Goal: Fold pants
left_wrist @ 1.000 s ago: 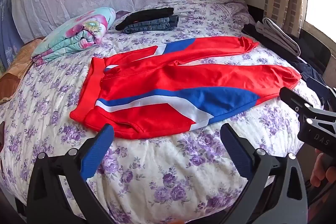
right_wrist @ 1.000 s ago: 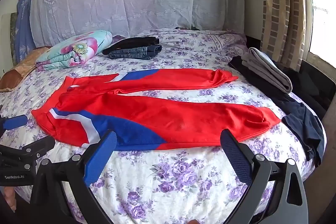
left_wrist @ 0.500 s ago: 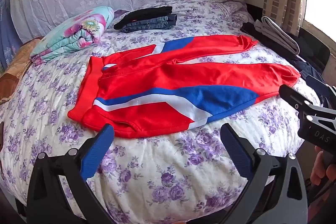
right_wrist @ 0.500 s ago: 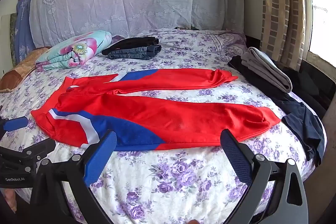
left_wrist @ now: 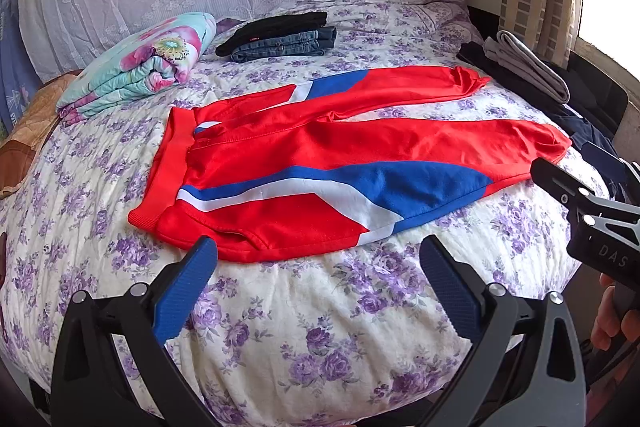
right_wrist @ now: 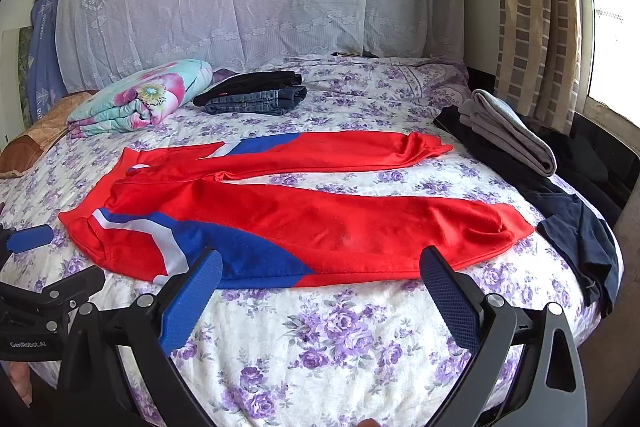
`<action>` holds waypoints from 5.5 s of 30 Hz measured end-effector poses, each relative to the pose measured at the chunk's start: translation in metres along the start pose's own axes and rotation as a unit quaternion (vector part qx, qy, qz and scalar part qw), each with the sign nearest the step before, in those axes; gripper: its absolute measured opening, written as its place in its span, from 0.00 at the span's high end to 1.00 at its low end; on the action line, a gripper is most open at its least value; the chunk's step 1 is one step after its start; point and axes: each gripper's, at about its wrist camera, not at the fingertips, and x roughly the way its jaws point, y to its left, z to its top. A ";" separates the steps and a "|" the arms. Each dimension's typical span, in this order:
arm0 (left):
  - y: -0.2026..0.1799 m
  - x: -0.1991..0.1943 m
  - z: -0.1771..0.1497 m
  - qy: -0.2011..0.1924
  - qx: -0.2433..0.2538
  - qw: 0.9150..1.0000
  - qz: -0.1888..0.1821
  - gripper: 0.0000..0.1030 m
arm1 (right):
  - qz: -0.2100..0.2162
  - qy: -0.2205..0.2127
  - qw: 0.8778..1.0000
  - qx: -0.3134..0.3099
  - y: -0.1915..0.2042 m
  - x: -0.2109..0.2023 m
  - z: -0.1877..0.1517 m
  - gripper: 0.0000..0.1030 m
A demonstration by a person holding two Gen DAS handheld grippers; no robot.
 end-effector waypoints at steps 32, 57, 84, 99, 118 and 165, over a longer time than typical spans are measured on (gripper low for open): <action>-0.002 0.000 0.000 0.002 0.001 1.000 0.000 0.04 | -0.002 -0.001 1.000 0.002 -0.004 0.002 -0.001 0.03; -0.005 0.004 -0.003 0.007 0.000 1.000 -0.001 0.04 | -0.002 0.002 1.000 0.001 -0.003 0.005 -0.004 0.03; 0.262 0.104 0.081 0.078 -0.116 0.989 -0.053 0.10 | 0.227 -0.007 0.942 -0.248 0.234 0.037 -0.016 0.18; 0.234 0.237 0.146 0.134 0.044 0.982 -0.126 0.86 | 0.165 0.020 0.920 -0.355 0.312 0.082 -0.015 0.87; 0.383 0.180 0.090 0.103 -0.077 0.992 0.013 0.71 | 0.361 0.070 0.881 -0.297 0.374 0.061 0.000 0.45; 0.193 0.139 0.044 0.115 0.035 0.960 -0.254 0.11 | -0.037 0.184 0.953 0.239 -0.090 0.341 0.106 0.40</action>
